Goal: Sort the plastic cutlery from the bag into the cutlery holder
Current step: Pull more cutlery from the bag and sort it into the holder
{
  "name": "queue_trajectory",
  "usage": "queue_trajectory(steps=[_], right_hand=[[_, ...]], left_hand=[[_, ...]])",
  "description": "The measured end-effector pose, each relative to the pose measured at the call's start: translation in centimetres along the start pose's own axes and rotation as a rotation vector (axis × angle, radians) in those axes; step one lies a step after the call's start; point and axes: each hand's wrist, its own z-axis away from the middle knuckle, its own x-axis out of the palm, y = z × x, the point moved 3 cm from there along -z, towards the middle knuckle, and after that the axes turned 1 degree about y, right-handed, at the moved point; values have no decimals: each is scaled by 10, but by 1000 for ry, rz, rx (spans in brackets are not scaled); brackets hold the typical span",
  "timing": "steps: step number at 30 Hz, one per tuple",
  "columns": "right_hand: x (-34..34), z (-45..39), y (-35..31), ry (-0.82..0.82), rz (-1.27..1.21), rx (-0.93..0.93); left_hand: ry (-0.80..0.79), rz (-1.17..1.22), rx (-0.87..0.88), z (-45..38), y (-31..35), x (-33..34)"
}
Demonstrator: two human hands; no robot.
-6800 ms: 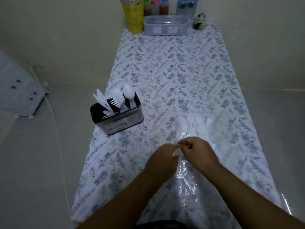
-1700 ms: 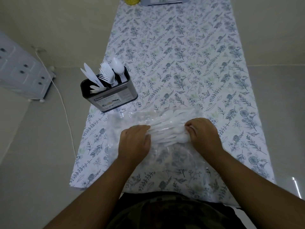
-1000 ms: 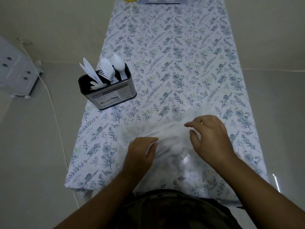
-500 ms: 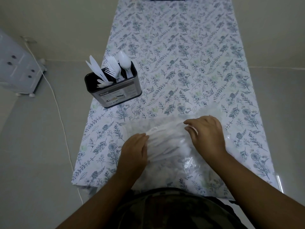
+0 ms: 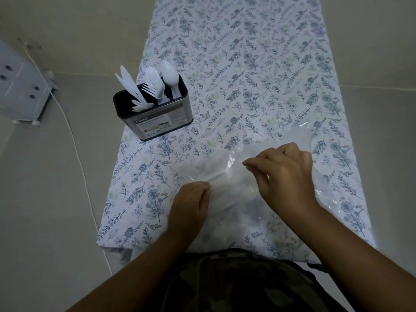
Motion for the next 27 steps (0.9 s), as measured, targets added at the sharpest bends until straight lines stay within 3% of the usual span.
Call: queue_trajectory(steps=[3,12,18,24,27], right_hand=[[-9,-7,1,0,-22,24],[16,21,21,-225,17,158],[47,52,40,-287,138,219],[56,62,50,-324,6,337],[63,66,56,-290,58,264]], left_hand=[[18,31,15,0,5,-2],[76,107,65,-7,18,-5],[71,12,175,-8,20,-13],[-31,-84,72,2,2,-12],[-72,-135,42,3,-7,-10]])
